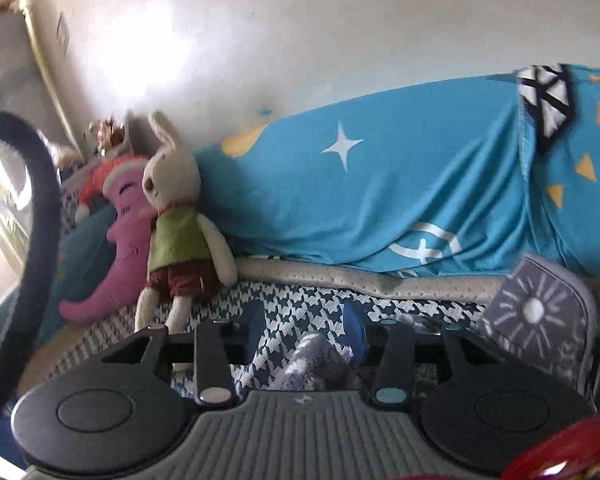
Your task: Fold clothes
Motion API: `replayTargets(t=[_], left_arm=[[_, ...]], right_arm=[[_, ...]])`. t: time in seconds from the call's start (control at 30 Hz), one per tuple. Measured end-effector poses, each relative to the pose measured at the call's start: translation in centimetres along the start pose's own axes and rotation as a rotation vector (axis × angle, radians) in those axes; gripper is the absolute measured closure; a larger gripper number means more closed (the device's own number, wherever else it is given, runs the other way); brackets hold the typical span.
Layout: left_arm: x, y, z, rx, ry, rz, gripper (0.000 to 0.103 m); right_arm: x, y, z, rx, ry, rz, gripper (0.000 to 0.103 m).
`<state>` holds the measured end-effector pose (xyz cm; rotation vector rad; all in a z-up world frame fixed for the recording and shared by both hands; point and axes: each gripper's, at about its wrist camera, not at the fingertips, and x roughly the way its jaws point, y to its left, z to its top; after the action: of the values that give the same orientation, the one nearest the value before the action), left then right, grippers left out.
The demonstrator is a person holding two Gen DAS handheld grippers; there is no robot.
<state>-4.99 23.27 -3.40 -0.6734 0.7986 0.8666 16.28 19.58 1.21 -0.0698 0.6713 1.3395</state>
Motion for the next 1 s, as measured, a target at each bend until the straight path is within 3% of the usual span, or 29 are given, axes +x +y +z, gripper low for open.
replayTargets(t=[0.13,0.2,0.3,0.43,0.63,0.77,0.9,0.97,1.0], left_arm=[[0.0,-0.1,-0.1,0.002,0.002,0.003,0.000],[-0.1,-0.3,-0.2,0.006,0.004,0.008,0.000],[-0.1,-0.4,-0.2,0.010,0.006,0.009,0.000],[-0.2,-0.3,-0.2,0.009,0.011,0.003,0.000],[-0.6,-0.5,-0.6,0.011,0.012,0.004,0.000],[-0.9,-0.5,-0.8,0.012,0.013,0.005,0.000],[-1.0,-0.9,-1.3,0.026,0.012,0.019,0.000],[-0.8,-1.1,-1.3,0.035,0.011,0.027,0.000],[-0.8,-1.1,-1.3,0.037,0.011,0.029,0.000]], right_arm=[[0.8,1.9,0.6,-0.135,0.021,-0.028,0.059],[1.3,2.5,0.9,-0.164,0.043,0.005,0.059],[3.3,3.2,1.0,-0.190,0.158,0.071,0.060],[5.0,3.4,-0.2,-0.277,0.225,-0.053,0.060],[5.4,1.9,-2.4,-0.364,0.280,-0.168,0.059],[5.1,1.2,-3.5,-0.381,0.275,-0.179,0.056],[5.3,1.4,-3.5,-0.402,0.297,-0.158,0.044],[5.7,1.6,-3.7,-0.437,0.307,-0.174,0.044],[5.9,1.6,-3.7,-0.437,0.306,-0.190,0.050]])
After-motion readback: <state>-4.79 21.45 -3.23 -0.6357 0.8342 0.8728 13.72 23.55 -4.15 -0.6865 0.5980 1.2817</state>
